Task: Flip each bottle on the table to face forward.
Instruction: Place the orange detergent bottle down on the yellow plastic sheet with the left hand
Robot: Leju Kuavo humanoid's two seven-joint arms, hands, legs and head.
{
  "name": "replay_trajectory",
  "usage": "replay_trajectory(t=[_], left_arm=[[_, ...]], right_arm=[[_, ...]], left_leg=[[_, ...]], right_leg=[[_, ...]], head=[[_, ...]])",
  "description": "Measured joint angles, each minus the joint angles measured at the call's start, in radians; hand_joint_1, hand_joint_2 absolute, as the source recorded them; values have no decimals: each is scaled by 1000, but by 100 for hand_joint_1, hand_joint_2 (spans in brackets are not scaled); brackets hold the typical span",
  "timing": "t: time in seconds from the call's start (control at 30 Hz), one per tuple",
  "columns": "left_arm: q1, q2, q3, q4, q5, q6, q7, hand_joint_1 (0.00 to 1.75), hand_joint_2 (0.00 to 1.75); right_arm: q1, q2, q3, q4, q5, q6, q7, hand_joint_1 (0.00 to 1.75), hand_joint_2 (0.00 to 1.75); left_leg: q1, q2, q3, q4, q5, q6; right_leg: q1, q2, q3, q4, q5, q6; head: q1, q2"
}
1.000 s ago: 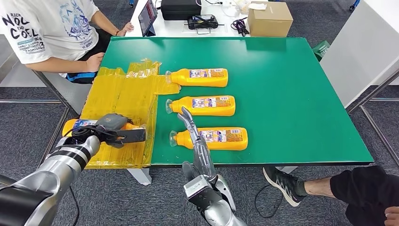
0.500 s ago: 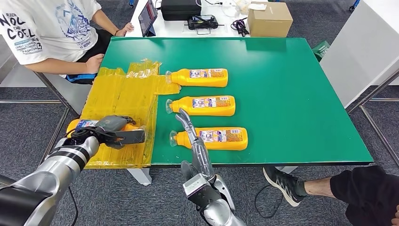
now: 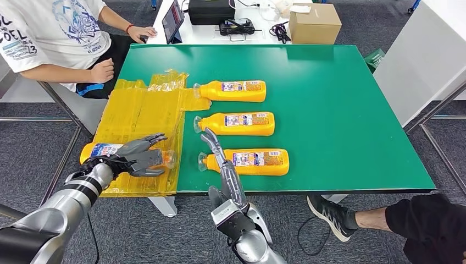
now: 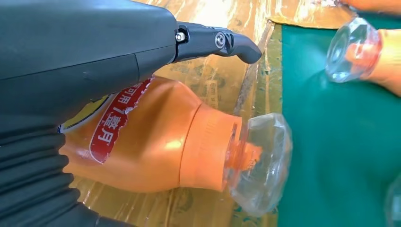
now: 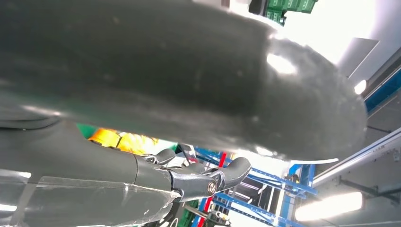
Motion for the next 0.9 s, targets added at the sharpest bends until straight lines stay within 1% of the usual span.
replay_trajectory(t=[0.1, 0.23, 0.3, 0.33, 0.37, 0.47, 0.5, 0.53, 0.6, 0.67, 0.83, 0.9], left_arm=[[6, 4, 7, -7, 32, -25, -11, 0, 0], [9, 10, 22, -18, 101, -82, -28, 0, 0], [18, 10, 35, -28, 143, -77, -32, 0, 0], [25, 6, 43, -35, 159, -49, -30, 0, 0], [35, -1, 53, -43, 171, -1, -26, 0, 0], [77, -46, 96, -77, 184, 234, 8, 0, 0], [90, -63, 112, -89, 184, 302, 20, 0, 0], [99, -79, 126, -98, 183, 346, 28, 0, 0], [112, -101, 145, -114, 182, 376, 36, 0, 0], [122, -115, 158, -125, 181, 378, 38, 0, 0], [131, -130, 179, -140, 181, 380, 39, 0, 0], [135, -134, 187, -145, 182, 410, 34, 0, 0]], right_arm=[[-3, 2, 0, 7, -2, 0, -1, 0, 0], [-8, 4, 0, 17, -5, 1, -1, 0, 0], [-9, 5, 0, 22, -7, 0, -1, 0, 0], [-9, 5, 0, 24, -7, -2, -1, 0, 0], [-10, 5, 0, 25, -5, -6, 0, 0, 0], [-10, 5, -1, 26, 8, -17, 7, 0, 0], [-9, 5, -1, 26, 13, -18, 10, 0, 0], [-9, 5, -1, 26, 16, -19, 11, 0, 0], [-9, 6, -1, 26, 19, -19, 15, 0, 0], [-9, 6, -1, 26, 20, -19, 17, 0, 0], [-9, 6, -1, 26, 21, -19, 19, 0, 0], [-9, 6, -1, 26, 21, -19, 20, 0, 0]], left_leg=[[0, 0, 1, 0, 0, 0], [0, 0, 2, 0, 0, 0], [0, 0, 3, 0, 0, 0], [0, 0, 3, 0, 0, 0], [0, 0, 3, 0, 0, 0], [0, 0, 2, 0, 0, 0], [0, 0, 1, 0, 0, 0], [0, 0, 1, 0, 0, 0], [0, 0, 0, 0, 0, 0], [0, 0, 0, 0, 0, 0], [0, 1, -1, 0, 0, 0], [1, 1, -1, 0, 0, 0]], right_leg=[[0, 0, 1, 0, 0, 0], [0, 0, 2, 0, 0, 0], [0, 0, 2, 0, 0, 0], [0, 0, 2, 0, 0, 0], [0, 0, 2, 0, 0, 0], [0, 0, 1, 0, 0, 0], [0, 0, 0, 0, 0, 0], [0, 0, 0, 0, 0, 0], [-1, 0, 0, 0, 0, 0], [0, 0, -1, 0, 0, 0], [1, 0, -2, 0, 0, 0], [1, 0, -2, 0, 0, 0]], head=[[0, 0], [0, 0], [0, 0], [0, 0], [0, 0], [0, 0], [1, 0], [1, 0], [0, 0], [0, 0], [0, 0], [0, 0]])
